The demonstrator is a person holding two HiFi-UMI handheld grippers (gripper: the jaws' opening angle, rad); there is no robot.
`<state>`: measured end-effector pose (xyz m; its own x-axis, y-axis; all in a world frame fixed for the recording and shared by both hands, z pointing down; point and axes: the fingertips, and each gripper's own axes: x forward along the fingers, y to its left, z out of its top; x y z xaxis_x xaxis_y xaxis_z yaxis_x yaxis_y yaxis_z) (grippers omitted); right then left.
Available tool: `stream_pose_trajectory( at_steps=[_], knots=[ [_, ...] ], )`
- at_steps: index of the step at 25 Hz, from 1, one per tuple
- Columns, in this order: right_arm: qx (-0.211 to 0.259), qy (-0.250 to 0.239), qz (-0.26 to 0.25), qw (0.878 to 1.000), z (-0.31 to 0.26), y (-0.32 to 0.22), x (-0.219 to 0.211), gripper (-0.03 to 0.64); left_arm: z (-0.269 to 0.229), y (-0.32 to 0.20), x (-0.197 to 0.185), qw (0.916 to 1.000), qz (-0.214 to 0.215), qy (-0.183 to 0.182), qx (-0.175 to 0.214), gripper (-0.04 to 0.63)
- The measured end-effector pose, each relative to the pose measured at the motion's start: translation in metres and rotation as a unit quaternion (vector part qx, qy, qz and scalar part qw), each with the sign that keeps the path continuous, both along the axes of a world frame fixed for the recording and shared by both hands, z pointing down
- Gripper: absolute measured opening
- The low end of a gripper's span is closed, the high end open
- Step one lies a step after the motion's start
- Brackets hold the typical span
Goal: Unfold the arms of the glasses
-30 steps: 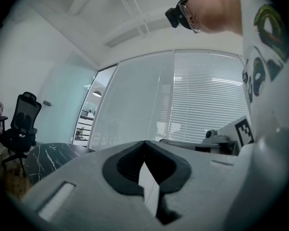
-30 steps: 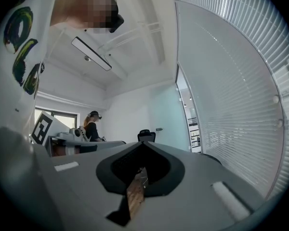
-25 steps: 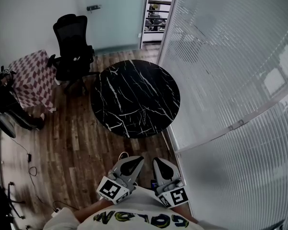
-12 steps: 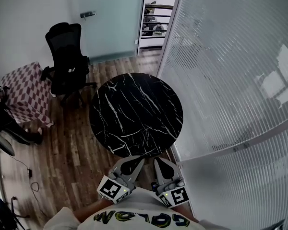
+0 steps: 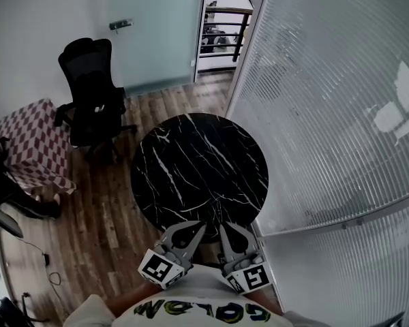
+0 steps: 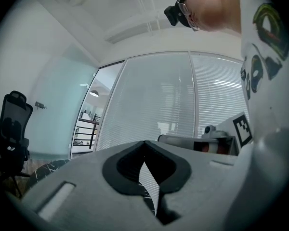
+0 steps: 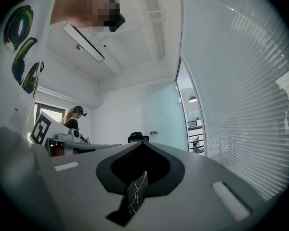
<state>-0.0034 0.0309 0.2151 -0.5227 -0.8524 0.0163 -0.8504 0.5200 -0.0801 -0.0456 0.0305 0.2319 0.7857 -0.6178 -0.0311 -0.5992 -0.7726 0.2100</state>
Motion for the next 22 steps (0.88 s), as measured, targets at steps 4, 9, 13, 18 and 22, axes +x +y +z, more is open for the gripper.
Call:
stream_pose_trajectory(
  at_steps=[4, 9, 13, 18, 22],
  knots=[
    [-0.007, 0.006, -0.005, 1.000, 0.005, -0.008, -0.014, 0.002, 0.006, -0.008, -0.010, 1.0000, 0.008, -0.004, -0.003, 0.005],
    [-0.009, 0.011, -0.011, 1.000, 0.013, -0.017, -0.021, 0.002, 0.013, -0.014, -0.014, 0.9999, 0.003, 0.000, -0.010, 0.004],
    [-0.007, 0.011, -0.012, 1.000, 0.017, -0.025, -0.019, 0.002, 0.020, -0.019, -0.011, 0.9999, 0.003, -0.002, -0.015, 0.005],
    [-0.004, 0.013, -0.013, 1.000, 0.020, -0.029, -0.009, 0.002, 0.021, -0.022, -0.001, 0.9999, 0.007, -0.006, -0.010, 0.005],
    [-0.003, 0.006, -0.010, 1.000, 0.018, -0.033, 0.005, 0.002, 0.018, -0.027, 0.011, 0.9999, -0.001, -0.007, -0.011, 0.005]
  ],
)
